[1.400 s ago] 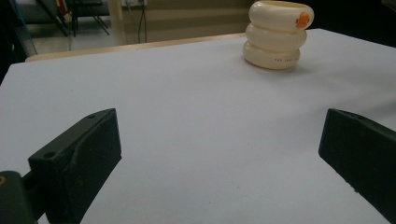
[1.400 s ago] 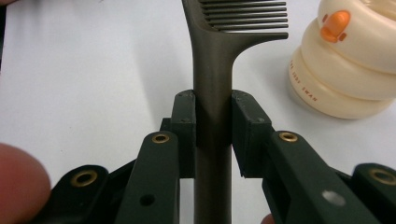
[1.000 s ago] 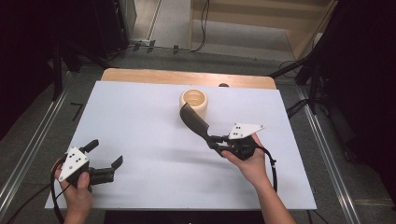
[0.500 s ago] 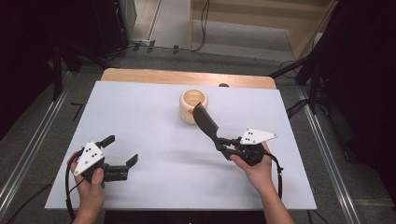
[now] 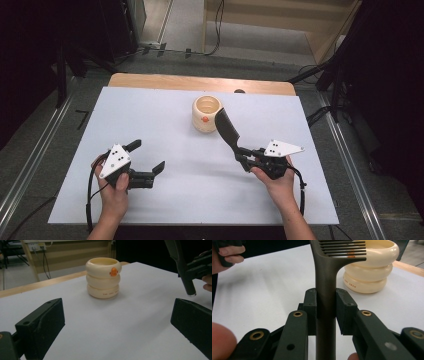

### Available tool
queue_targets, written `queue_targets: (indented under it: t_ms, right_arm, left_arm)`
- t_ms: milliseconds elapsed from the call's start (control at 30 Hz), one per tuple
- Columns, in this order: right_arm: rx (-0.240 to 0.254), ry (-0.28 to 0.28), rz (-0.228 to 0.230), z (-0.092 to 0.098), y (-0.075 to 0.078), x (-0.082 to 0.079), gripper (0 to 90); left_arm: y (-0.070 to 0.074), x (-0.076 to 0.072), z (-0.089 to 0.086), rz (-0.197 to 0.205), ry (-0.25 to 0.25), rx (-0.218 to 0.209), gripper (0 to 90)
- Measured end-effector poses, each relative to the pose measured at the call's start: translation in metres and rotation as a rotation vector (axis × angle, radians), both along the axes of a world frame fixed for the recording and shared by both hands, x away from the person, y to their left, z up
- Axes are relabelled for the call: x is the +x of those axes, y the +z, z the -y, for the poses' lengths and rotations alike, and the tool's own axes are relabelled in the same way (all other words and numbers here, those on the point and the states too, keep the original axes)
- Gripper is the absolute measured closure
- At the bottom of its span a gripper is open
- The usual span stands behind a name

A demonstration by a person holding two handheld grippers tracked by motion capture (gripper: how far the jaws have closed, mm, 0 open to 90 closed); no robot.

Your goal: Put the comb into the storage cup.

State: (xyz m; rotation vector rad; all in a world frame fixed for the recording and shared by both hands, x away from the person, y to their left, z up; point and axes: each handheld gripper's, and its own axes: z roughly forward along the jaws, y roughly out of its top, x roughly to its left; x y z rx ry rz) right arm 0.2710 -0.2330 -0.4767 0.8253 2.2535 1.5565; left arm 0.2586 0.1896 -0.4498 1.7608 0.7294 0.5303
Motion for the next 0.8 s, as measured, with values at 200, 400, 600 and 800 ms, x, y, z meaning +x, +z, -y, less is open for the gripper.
queue_targets:
  t_ms: [200, 400, 600, 800]
  right_arm:
    - [0.017, -0.010, 0.007, 0.000, -0.004, -0.001, 70.5]
    - [0.029, -0.016, 0.015, -0.004, -0.007, -0.003, 70.5]
    - [0.033, -0.027, 0.025, -0.009, -0.009, -0.004, 70.5]
    - [0.043, -0.018, 0.036, -0.014, -0.012, -0.005, 70.5]
  left_arm:
    - [0.006, 0.006, 0.014, -0.008, -0.033, -0.019, 0.0]
    - [0.015, 0.011, 0.029, -0.008, -0.068, -0.036, 0.0]
    - [0.022, 0.017, 0.043, -0.007, -0.103, -0.053, 0.0]
    - [0.025, 0.023, 0.057, -0.021, -0.138, -0.064, 0.0]
